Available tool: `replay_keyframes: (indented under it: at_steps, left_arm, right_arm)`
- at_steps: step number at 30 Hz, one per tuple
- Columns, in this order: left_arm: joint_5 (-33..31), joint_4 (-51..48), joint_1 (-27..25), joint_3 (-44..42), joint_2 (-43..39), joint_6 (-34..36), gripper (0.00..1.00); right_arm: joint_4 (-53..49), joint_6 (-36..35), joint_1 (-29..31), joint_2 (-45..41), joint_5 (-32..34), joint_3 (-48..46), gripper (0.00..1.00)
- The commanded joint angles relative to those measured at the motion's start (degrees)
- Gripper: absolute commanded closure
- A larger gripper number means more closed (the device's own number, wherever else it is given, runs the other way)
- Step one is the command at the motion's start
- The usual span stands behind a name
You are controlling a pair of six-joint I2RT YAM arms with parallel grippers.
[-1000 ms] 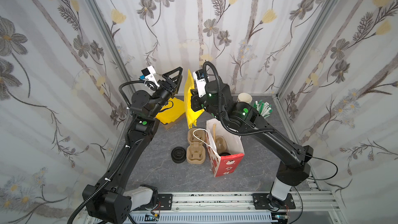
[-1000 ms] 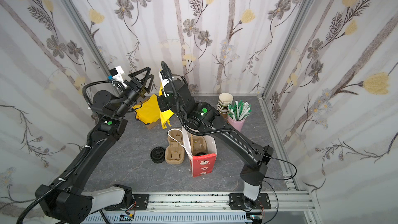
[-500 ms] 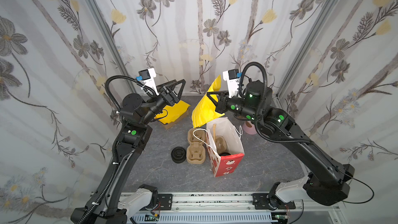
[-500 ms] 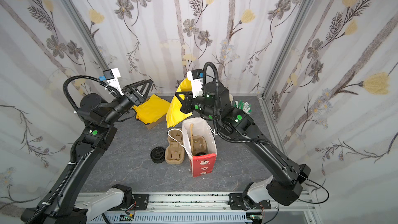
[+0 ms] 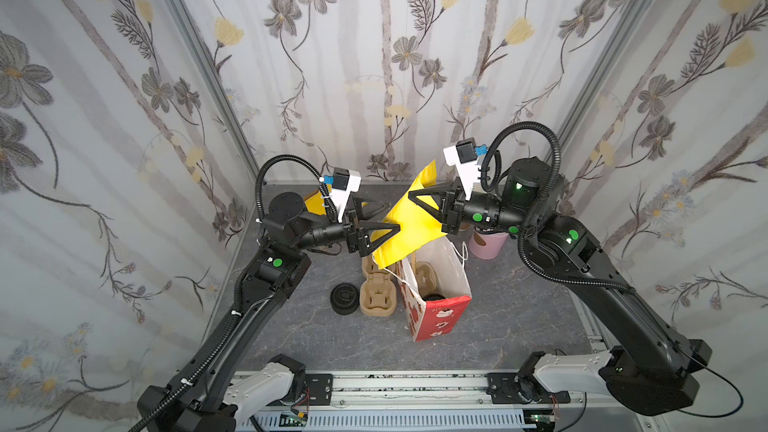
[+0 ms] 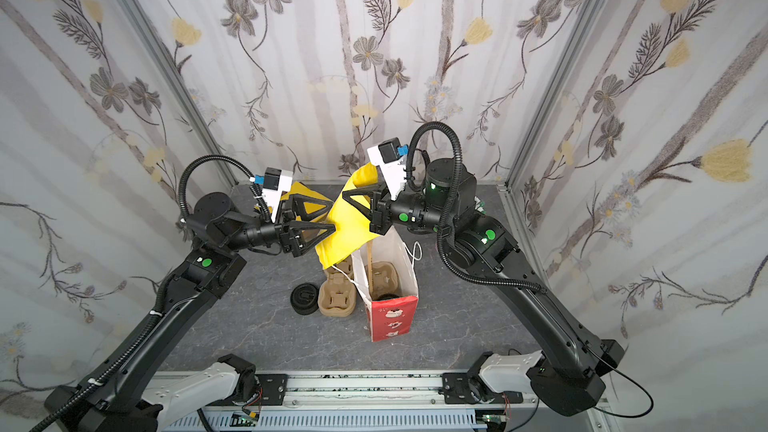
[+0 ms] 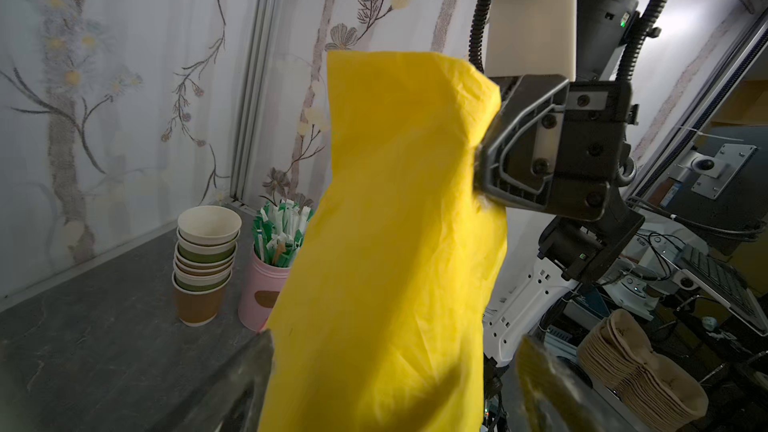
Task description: Pack the takeout coffee
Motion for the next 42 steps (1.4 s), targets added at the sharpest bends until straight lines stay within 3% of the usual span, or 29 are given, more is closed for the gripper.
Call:
replay_keyframes:
  at_steps: [1,8,12,15,20,21,24,27,32,36,39,42]
  left_arm:
    - [5.38,1.18,-0.87,-0.82,0.32,-0.92,0.15]
    - [7.54,1.16,-1.18,-2.07,-0.65,-1.97,0.77]
    - [7.59,1.12,-1.17,-1.51,-0.85,-2.18,1.00]
    - [7.08,1.18,-1.17,-1.17,-0.93,-1.97,1.00]
    - [4.37,1.18,-1.29,-0.51,-1.07,-0.67,1.00]
    - [3.37,1.18,-1.28,-0.53,-1.08,-0.31,1.00]
    - [1.10,1.27,-1.57,-0.33,-0.72,0.40,1.00]
    - [0.29,1.28,-2.20,-0.05,0.28,0.32,1.00]
    - [1.52,1.36,-3.92,0.70,1.99,0.23,1.00]
    - [1.30,1.36,-4.90,1.40,3.18,-1.40,1.00]
    - [-2.55,-0.07,-5.21,2.59,3.94,-4.54,1.00]
    - [-12.86,-8.70,-5.31,6.03,4.16,-8.20,1.00]
  right_arm:
    - [-0.84,-1.29,0.07,0.93,-2.85,1.29,1.00]
    - [-1.52,-2.86,-0.21,3.50,-0.29,4.13,1.00]
    - [-2.49,-3.15,-0.36,4.74,0.31,5.45,1.00]
    - [-3.63,-3.04,-0.36,5.02,1.71,6.21,0.99]
    - [-8.36,-2.54,-0.44,1.60,13.38,6.76,0.29]
    - [-10.00,-2.52,-0.50,0.34,17.64,6.72,0.21]
    - [-13.72,-3.72,-0.43,-4.47,27.29,5.85,0.19]
    - [-13.74,-6.29,0.54,-9.07,29.74,3.03,0.19]
    - [-12.76,-13.64,8.78,-10.61,32.27,0.04,0.17]
    - [-12.59,-10.00,7.37,-10.44,37.76,-0.60,0.18]
    - [-10.32,-7.19,7.02,-12.87,44.50,-2.98,0.20]
    - [-10.44,-3.49,7.02,-15.32,53.18,-5.13,0.24]
